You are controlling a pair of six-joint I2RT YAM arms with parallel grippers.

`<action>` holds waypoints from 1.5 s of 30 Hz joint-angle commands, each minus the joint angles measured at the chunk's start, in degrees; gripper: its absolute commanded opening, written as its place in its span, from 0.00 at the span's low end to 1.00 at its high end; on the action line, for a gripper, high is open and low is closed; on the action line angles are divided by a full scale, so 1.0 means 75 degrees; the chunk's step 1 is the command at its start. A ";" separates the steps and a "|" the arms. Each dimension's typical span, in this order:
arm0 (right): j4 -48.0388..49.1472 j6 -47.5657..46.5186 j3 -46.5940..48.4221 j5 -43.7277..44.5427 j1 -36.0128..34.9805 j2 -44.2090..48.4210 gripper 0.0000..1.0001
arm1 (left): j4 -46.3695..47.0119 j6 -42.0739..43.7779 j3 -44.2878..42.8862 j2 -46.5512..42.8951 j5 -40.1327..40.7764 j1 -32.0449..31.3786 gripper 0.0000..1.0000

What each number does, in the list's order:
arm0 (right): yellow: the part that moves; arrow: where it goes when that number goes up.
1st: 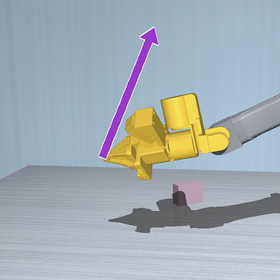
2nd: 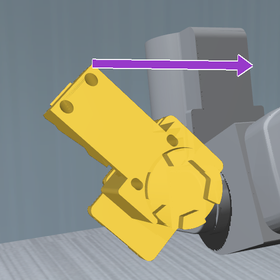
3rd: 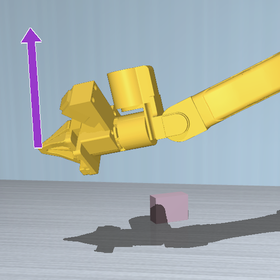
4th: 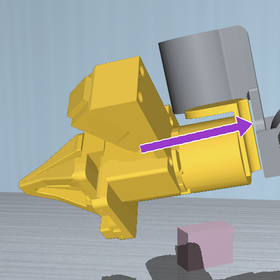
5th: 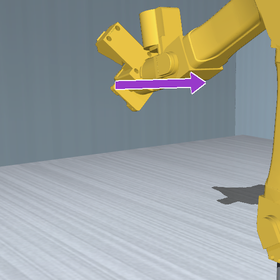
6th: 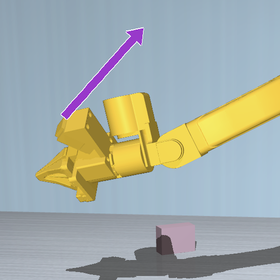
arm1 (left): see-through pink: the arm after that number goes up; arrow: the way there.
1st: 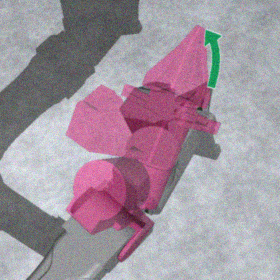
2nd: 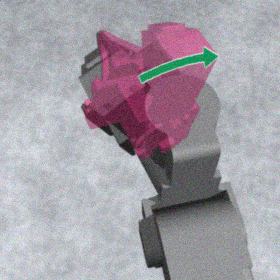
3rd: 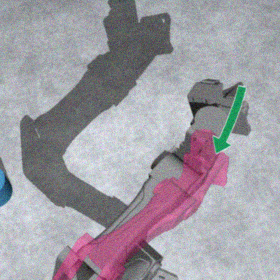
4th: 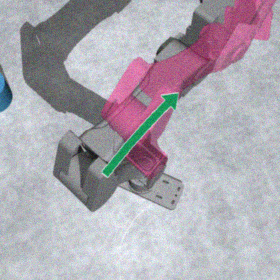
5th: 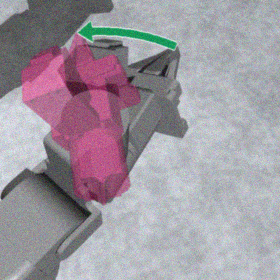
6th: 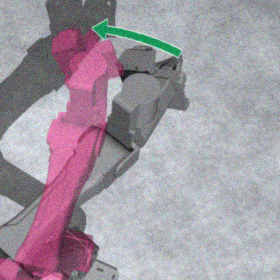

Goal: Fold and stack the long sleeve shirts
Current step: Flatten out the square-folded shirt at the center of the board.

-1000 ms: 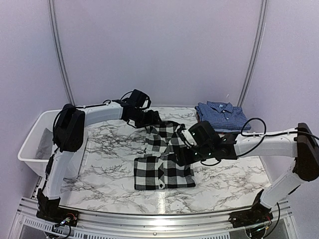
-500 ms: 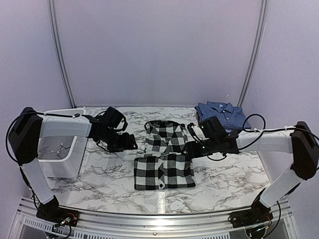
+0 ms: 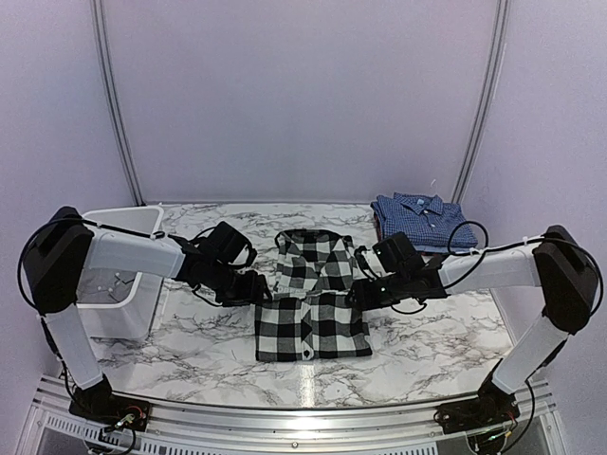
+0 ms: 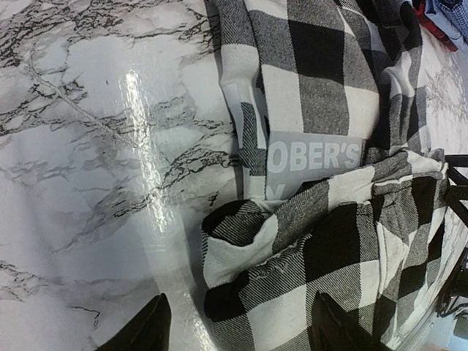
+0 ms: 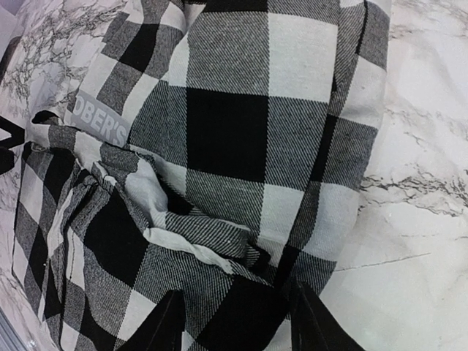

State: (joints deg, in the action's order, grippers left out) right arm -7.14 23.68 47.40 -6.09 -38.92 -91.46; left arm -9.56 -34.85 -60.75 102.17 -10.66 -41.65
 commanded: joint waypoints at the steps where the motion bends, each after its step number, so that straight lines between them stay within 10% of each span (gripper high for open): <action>1: 0.0342 0.0155 0.0060 -0.0061 0.0073 -0.0070 0.41 | 0.0296 -0.0049 -0.0128 0.0352 -0.0166 -0.0107 0.62; 12: 0.0088 -0.0042 0.0248 -0.0433 0.0075 0.0164 0.00 | 0.0268 0.0138 -0.0326 -0.0009 -0.0475 -0.0240 0.00; 29: -0.1162 -0.0931 -0.0299 -0.1921 -0.1811 0.2637 0.00 | 0.0000 0.1678 0.1371 -0.2446 -0.4937 -0.1513 0.03; 45: -0.1781 0.0210 -0.2452 -0.1633 -0.2942 0.4448 0.00 | -0.0983 0.1599 0.2187 -0.2034 -0.3881 -0.2463 0.09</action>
State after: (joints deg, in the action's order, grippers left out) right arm -18.70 23.22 28.60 -20.71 -60.45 -61.43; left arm -14.55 -22.50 -44.07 89.62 -40.91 -60.03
